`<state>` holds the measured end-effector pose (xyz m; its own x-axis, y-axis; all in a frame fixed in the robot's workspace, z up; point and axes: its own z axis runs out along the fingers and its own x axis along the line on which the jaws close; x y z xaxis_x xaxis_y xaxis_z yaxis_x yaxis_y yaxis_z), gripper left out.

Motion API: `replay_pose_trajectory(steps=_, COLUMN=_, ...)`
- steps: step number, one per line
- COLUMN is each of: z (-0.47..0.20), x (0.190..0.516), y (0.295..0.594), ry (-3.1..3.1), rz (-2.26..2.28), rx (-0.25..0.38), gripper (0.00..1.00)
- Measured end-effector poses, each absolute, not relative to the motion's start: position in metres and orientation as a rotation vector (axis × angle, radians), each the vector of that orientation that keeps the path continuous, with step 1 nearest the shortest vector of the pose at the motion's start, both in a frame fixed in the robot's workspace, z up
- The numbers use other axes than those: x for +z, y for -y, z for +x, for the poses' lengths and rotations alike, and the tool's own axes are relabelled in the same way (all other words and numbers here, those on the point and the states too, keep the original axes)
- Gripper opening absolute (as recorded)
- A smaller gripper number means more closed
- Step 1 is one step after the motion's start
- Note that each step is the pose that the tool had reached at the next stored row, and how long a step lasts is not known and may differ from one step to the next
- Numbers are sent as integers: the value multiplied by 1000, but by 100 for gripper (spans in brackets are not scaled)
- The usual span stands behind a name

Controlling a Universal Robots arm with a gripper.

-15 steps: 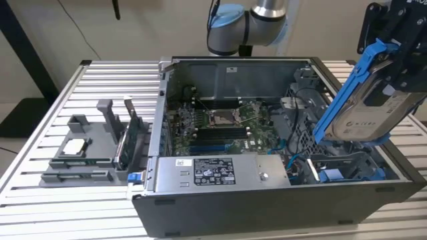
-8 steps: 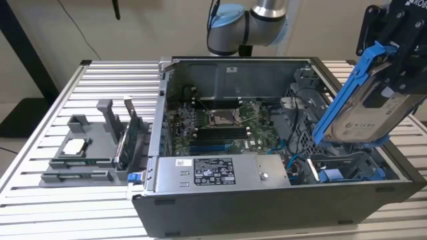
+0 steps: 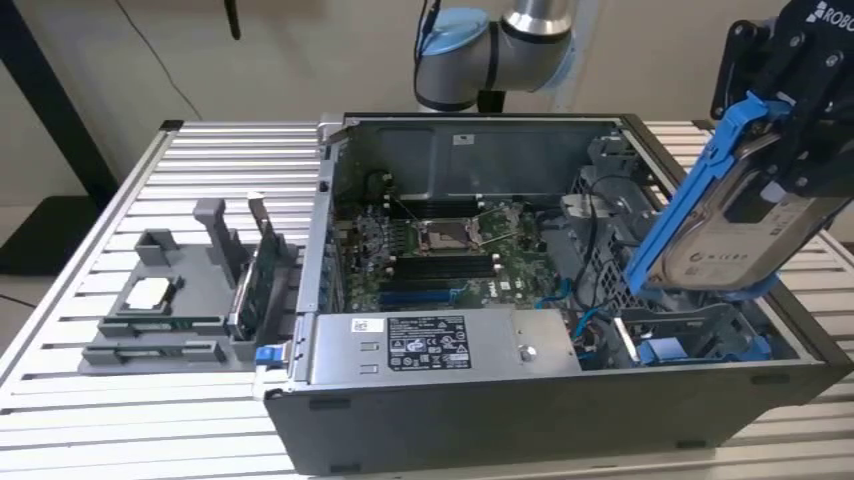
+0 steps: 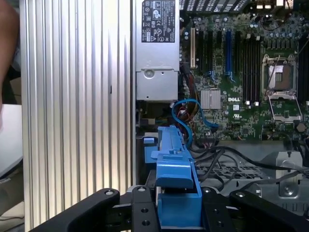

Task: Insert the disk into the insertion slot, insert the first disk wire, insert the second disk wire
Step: 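Insert the disk into the insertion slot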

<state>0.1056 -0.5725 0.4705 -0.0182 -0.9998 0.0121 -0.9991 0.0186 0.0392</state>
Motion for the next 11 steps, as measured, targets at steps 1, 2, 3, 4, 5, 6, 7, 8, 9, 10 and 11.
replay_pose_trajectory(steps=1, z=106, x=470, y=572, ry=2216, rz=2175, rx=-30, gripper=33)
replay_pose_trajectory(steps=2, z=107, x=469, y=572, ry=2216, rz=2175, rx=-30, gripper=33)
replay_pose_trajectory(steps=3, z=108, x=468, y=573, ry=2216, rz=2175, rx=-29, gripper=33)
replay_pose_trajectory(steps=4, z=109, x=468, y=573, ry=2216, rz=2175, rx=-29, gripper=33)
replay_pose_trajectory(steps=5, z=110, x=467, y=572, ry=2215, rz=2175, rx=-29, gripper=33)
replay_pose_trajectory(steps=6, z=111, x=466, y=572, ry=2215, rz=2175, rx=-29, gripper=33)
replay_pose_trajectory(steps=7, z=111, x=466, y=573, ry=2215, rz=2175, rx=-28, gripper=33)
replay_pose_trajectory(steps=8, z=112, x=465, y=572, ry=2215, rz=2175, rx=-28, gripper=33)
replay_pose_trajectory(steps=9, z=113, x=464, y=573, ry=2215, rz=2175, rx=-28, gripper=33)
replay_pose_trajectory(steps=10, z=113, x=464, y=573, ry=2215, rz=2175, rx=-28, gripper=33)
replay_pose_trajectory(steps=11, z=114, x=463, y=572, ry=2215, rz=2175, rx=-28, gripper=33)
